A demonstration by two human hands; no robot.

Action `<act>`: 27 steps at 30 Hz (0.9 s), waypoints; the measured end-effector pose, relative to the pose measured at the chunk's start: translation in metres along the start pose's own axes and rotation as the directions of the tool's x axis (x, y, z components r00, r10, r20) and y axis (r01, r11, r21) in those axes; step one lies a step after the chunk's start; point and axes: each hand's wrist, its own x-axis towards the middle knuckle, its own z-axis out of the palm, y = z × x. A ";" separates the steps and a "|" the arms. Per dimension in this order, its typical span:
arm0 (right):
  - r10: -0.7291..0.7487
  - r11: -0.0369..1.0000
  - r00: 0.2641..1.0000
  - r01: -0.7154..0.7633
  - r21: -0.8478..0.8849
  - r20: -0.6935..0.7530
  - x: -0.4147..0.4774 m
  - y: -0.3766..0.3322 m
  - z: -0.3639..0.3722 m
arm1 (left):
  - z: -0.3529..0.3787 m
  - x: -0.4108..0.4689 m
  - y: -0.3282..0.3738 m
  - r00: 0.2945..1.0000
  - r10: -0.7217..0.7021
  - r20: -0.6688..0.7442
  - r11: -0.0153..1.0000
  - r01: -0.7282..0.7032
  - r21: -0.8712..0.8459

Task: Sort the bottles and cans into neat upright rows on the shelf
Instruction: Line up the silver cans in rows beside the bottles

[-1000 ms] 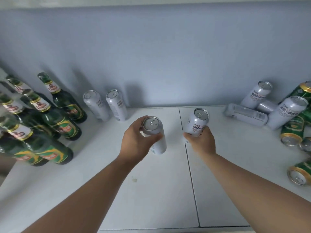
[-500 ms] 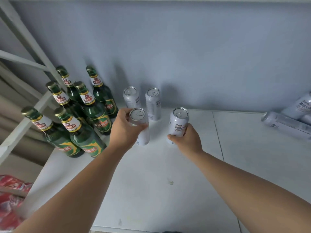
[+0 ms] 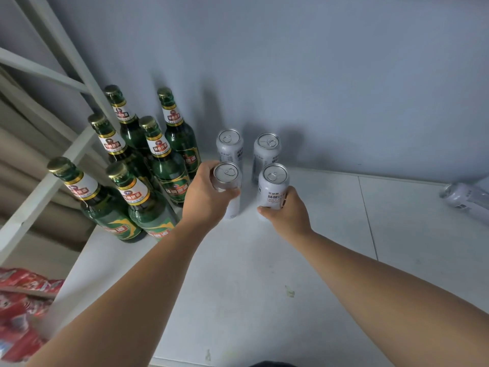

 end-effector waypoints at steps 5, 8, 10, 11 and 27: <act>-0.009 1.000 1.000 0.009 -0.004 0.015 0.004 0.000 0.005 | 0.001 0.006 -0.005 1.000 0.021 0.005 1.000 -0.021 -0.005; -0.016 1.000 0.999 0.017 -0.016 0.036 0.006 0.000 0.005 | 0.002 0.007 -0.006 1.000 0.023 0.008 1.000 -0.023 -0.009; -0.022 1.000 0.999 0.023 -0.017 0.048 0.007 -0.001 0.004 | 0.004 0.007 -0.006 1.000 0.024 0.005 1.000 -0.024 -0.010; -0.026 0.999 0.998 0.027 -0.017 0.052 0.008 -0.002 0.005 | 0.005 0.007 -0.006 1.000 0.023 0.000 1.000 -0.023 -0.011; 0.006 0.997 0.992 0.004 -0.077 0.129 0.004 -0.001 0.001 | 0.017 -0.004 -0.019 0.986 -0.165 0.019 0.982 0.162 0.096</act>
